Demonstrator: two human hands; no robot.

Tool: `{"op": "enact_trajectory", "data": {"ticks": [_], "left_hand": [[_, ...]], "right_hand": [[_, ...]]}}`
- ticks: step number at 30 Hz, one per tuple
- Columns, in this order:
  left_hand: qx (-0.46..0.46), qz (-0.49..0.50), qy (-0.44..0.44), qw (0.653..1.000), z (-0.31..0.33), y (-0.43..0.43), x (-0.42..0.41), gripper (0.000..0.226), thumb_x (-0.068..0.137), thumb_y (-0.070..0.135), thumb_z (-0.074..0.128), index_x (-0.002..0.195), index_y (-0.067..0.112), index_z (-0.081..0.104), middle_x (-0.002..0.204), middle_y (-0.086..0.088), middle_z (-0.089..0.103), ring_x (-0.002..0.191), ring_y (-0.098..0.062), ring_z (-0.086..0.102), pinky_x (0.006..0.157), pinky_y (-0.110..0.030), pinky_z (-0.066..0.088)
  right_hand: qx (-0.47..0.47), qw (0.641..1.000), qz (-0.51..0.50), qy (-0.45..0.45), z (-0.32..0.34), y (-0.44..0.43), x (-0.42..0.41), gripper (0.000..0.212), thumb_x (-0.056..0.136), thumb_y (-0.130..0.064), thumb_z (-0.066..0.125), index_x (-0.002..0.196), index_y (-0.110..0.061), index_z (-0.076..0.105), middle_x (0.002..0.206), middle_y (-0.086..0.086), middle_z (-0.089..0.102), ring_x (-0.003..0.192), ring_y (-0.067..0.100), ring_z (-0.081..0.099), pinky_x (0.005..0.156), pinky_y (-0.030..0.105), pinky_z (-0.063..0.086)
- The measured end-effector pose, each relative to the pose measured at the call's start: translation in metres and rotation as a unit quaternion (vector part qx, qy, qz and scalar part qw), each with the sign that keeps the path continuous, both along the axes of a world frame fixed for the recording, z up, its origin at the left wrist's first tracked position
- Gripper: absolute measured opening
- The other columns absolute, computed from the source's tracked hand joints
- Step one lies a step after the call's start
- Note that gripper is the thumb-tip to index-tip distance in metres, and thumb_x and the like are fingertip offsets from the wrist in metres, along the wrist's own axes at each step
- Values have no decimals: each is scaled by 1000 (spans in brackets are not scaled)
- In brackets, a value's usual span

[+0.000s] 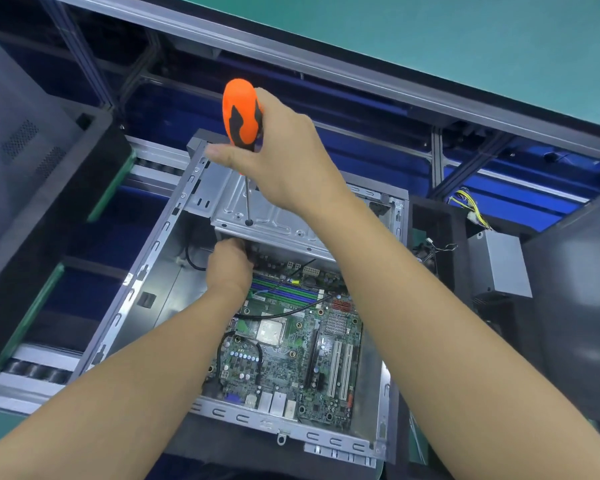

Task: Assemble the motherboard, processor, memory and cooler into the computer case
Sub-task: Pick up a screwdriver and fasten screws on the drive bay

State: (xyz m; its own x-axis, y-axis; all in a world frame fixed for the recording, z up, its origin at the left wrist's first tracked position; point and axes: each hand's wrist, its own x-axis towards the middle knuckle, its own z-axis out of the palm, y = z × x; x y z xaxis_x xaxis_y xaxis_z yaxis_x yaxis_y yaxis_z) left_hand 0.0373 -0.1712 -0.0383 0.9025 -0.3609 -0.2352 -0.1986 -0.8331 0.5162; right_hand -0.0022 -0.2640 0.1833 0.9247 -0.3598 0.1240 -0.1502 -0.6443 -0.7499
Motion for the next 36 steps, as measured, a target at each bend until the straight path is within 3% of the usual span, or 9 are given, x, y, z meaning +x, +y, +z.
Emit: {"op": "enact_trajectory", "data": {"ticks": [7,11,15,19,22,24,29,33,36], "left_hand": [[-1,-1,12,1000,3,-1,0,21,81,-5,62,68,8,53,82,-19,66,77,-38,63,61,-34,43],[2,-10,15,1000,5,0,-1,15,82,-5,61,73,6,56,85,-21,65,80,-41,63,65,-39,50],[24,-24,6,999,8,2,-1,19,84,1,65,73,9,52,83,-20,65,80,-39,64,63,-36,49],[26,-29,2,999,13,5,-3,21,83,4,68,72,9,50,78,-17,63,75,-35,62,61,-35,47],[3,-16,14,1000,15,4,-7,20,81,0,66,73,8,51,85,-22,65,82,-39,63,65,-40,49],[-13,-4,26,1000,17,3,-8,19,82,-2,65,73,7,51,88,-23,65,85,-40,63,67,-40,48],[-39,20,44,998,17,4,-7,13,82,-2,65,77,6,56,86,-19,64,88,-38,62,66,-37,44],[-16,-20,49,998,22,8,-6,9,83,6,69,87,0,62,94,-20,65,88,-37,64,72,-38,52],[23,-75,77,994,25,12,0,21,90,16,63,94,-4,65,99,-20,66,87,-33,65,76,-35,54]], "right_hand": [[-59,989,134,4,34,-10,-11,43,94,-7,52,134,-23,51,111,-9,60,92,12,57,82,23,52],[-60,983,165,55,40,-9,-15,42,100,-10,42,140,-22,46,119,1,57,87,15,59,65,13,47],[-137,974,156,92,49,-6,-12,43,107,-20,39,150,-23,39,110,-6,51,81,3,52,59,9,39],[-279,949,101,105,58,-6,-8,35,99,-51,55,107,-18,59,90,-5,57,88,19,56,64,31,41],[-331,931,35,150,59,1,-3,48,97,-65,46,74,-23,39,75,-7,43,83,27,55,56,33,31],[-321,934,33,153,58,4,-2,44,101,-58,41,75,-23,38,80,-5,43,85,28,55,61,34,33],[-282,939,132,148,65,5,-3,26,104,-13,34,120,-4,52,122,10,46,95,25,44,78,37,38],[-284,943,131,114,67,8,-1,11,106,-22,42,110,-14,48,106,3,55,88,24,53,75,40,43],[-347,919,107,153,68,13,5,24,108,-41,38,97,-20,42,96,0,51,86,27,53,68,37,37]]}}
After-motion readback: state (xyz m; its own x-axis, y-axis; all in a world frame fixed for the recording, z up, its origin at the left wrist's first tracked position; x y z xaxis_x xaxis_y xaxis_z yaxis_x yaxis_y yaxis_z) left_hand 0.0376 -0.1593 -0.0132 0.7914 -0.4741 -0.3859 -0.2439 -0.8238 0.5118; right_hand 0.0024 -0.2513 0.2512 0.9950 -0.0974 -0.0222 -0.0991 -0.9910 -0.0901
